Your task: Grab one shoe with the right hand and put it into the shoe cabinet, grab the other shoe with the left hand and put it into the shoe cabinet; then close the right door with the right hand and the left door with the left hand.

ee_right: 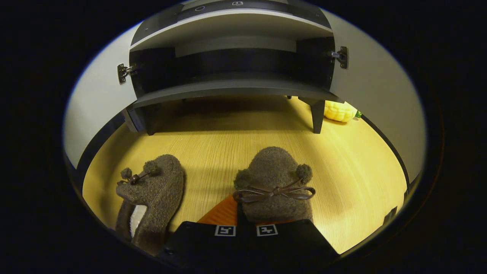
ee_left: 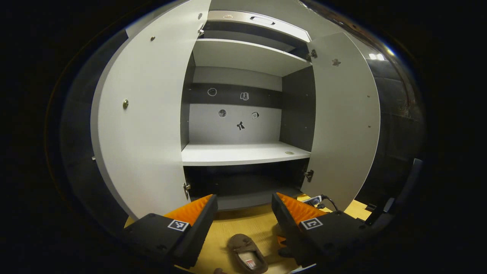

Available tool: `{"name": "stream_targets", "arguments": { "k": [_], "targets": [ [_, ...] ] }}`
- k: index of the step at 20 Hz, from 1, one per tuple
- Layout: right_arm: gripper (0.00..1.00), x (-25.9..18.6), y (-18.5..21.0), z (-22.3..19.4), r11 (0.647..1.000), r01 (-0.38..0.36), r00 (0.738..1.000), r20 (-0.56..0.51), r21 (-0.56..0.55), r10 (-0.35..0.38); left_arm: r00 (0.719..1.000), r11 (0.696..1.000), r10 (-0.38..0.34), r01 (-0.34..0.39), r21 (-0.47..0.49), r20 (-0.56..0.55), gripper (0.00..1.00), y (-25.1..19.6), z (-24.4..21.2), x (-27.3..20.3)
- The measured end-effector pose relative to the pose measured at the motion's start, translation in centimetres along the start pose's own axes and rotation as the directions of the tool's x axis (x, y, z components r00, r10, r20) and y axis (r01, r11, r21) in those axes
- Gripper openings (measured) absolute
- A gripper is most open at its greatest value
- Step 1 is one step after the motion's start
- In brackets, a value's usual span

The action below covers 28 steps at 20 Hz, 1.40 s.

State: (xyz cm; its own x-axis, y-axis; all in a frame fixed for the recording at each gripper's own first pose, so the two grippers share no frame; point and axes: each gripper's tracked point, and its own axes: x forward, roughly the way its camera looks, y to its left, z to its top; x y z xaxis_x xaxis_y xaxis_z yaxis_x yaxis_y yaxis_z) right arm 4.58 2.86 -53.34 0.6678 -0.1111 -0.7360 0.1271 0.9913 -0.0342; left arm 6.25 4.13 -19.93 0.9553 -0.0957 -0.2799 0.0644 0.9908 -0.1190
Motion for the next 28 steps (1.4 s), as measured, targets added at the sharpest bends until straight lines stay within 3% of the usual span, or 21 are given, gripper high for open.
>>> {"name": "stream_targets", "arguments": {
  "k": [5, 8, 12, 20, 23, 28],
  "targets": [
    [0.05, -1.9, -0.2, 1.1, 1.000, -0.030, 1.000, 0.009, -0.010, 0.030, 1.000, 1.000, 0.007, -0.007, 0.002, 0.009, 0.91, 0.0, 0.6, -0.5],
    [0.05, -4.8, -0.3, 4.0, 0.999, -0.051, 0.997, 0.052, -0.007, 0.051, 1.000, 1.000, 0.007, -0.007, 0.006, 0.015, 0.91, -0.4, 1.1, -1.4],
    [0.05, -10.6, 0.2, 11.2, 0.996, -0.082, 0.984, 0.159, -0.019, 0.084, 1.000, 1.000, -0.001, 0.001, -0.013, 0.021, 0.91, -1.5, 2.0, -3.8],
    [0.05, -20.0, 1.5, 25.8, 0.993, -0.073, 0.917, 0.387, -0.089, 0.102, 0.997, 0.999, -0.039, 0.039, 0.010, 0.061, 0.91, -3.7, 5.5, -9.2],
    [0.05, -21.9, 2.1, 30.2, 0.992, -0.059, 0.891, 0.441, -0.115, 0.104, 0.995, 0.998, -0.054, 0.055, -0.010, 0.084, 0.91, -4.6, 6.8, -11.1],
    [0.05, -20.9, 2.2, 37.0, 0.991, -0.051, 0.883, 0.458, -0.120, 0.100, 0.993, 0.998, -0.043, 0.046, -0.029, 0.107, 0.91, -5.5, 8.3, -12.3]
  ]
}}
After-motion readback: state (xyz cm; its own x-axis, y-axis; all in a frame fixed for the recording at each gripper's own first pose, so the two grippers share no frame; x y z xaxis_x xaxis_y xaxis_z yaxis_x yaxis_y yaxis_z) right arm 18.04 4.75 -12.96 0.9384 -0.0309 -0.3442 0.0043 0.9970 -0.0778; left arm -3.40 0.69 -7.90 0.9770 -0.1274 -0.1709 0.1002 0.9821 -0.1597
